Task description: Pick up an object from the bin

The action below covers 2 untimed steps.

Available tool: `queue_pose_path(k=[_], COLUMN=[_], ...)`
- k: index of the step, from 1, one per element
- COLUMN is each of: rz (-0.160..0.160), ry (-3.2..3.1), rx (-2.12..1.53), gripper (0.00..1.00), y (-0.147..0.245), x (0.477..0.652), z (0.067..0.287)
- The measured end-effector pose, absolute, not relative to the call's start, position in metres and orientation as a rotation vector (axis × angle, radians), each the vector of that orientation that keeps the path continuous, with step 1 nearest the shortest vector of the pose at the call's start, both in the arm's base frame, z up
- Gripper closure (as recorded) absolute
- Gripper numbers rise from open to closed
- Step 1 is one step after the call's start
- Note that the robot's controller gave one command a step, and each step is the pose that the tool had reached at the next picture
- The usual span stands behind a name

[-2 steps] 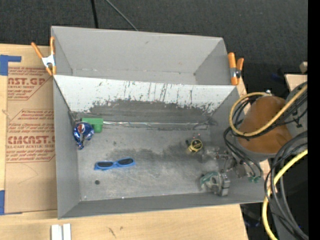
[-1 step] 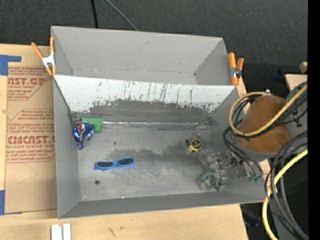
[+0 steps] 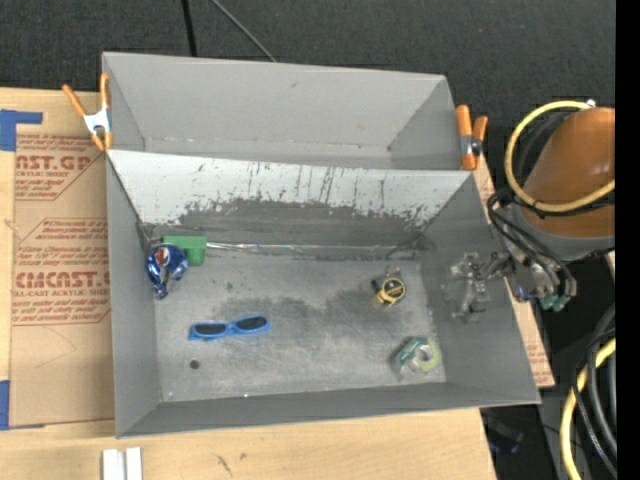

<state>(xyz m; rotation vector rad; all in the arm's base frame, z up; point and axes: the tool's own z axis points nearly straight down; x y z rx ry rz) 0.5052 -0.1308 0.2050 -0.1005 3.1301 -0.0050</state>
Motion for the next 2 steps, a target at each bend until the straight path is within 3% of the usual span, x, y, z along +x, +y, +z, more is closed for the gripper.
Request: queue_pose_path(k=[1, 2], rz=[-0.001, 0.004], ry=[3.138, 3.122], rx=[-0.101, -0.403], gripper=[0.00, 0.00], y=[-0.130, -0.122], x=[0.503, 0.501], z=[0.200, 0.078])
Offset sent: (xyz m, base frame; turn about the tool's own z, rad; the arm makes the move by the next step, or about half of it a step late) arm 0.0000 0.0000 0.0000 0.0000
